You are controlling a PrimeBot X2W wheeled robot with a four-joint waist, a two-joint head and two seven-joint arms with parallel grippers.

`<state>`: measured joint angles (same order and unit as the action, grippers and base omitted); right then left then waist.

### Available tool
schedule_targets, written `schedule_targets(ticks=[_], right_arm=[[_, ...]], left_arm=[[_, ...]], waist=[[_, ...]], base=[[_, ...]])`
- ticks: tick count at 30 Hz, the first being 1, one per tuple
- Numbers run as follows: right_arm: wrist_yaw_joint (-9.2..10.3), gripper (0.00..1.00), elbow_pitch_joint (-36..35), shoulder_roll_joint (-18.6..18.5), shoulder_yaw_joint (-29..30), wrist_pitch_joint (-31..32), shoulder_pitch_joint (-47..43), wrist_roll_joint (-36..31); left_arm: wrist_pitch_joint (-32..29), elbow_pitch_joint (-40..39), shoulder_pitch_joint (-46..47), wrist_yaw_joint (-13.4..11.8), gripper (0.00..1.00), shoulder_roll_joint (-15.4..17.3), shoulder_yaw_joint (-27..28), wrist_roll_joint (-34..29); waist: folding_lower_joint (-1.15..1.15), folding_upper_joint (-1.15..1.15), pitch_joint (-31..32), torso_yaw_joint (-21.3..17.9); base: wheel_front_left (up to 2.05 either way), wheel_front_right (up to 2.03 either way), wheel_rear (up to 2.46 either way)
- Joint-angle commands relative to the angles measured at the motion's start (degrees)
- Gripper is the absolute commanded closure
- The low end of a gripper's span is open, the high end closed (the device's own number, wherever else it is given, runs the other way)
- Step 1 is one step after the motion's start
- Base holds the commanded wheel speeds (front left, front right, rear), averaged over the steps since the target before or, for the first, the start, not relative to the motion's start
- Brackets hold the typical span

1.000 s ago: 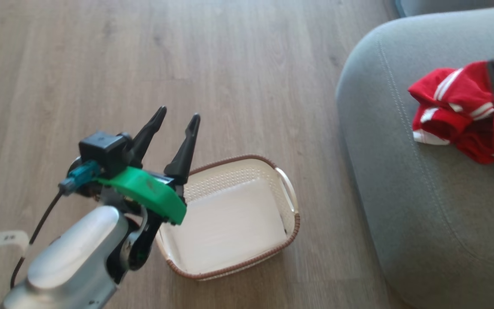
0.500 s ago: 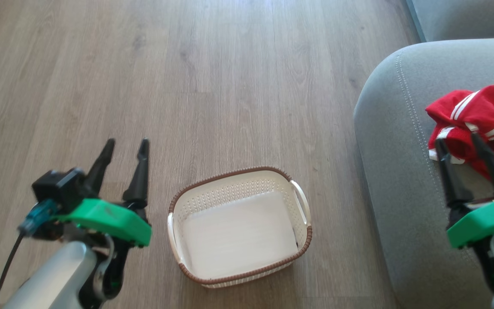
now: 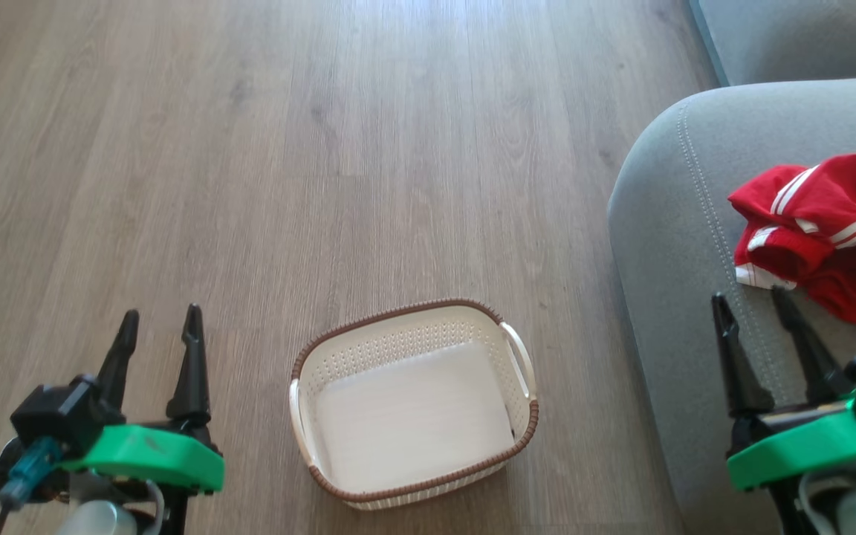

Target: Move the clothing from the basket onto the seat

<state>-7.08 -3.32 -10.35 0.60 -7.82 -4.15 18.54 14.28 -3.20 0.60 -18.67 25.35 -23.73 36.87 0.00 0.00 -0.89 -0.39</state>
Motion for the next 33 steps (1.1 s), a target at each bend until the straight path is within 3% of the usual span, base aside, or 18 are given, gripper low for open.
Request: schedule_targets(ticks=[1, 18, 33], right_arm=[[-0.41, 0.00, -1.5, -0.1, -1.0, -1.0, 0.8, -0.6], [-0.41, 0.00, -0.2, 1.5, -1.9, -2.5, 1.7, -2.0], [-0.41, 0.00, -0.4, 1.3, -2.5, -2.3, 2.0, -1.7]], left_arm=[[0.7, -2.2, 1.9, 0.1, 0.00, 0.6, 3.4, -1.5], [0.7, -1.2, -2.9, 5.6, 0.00, -4.6, 8.6, -6.9], [0.7, -0.2, -3.3, 7.4, 0.00, -6.3, 10.2, -8.2]], waist=[[0.00, 0.00, 0.2, 0.0], [0.00, 0.00, 0.1, -0.2], [0.00, 0.00, -0.1, -0.5]], base=[[0.00, 0.00, 0.00], [0.00, 0.00, 0.00], [0.00, 0.00, 0.00]])
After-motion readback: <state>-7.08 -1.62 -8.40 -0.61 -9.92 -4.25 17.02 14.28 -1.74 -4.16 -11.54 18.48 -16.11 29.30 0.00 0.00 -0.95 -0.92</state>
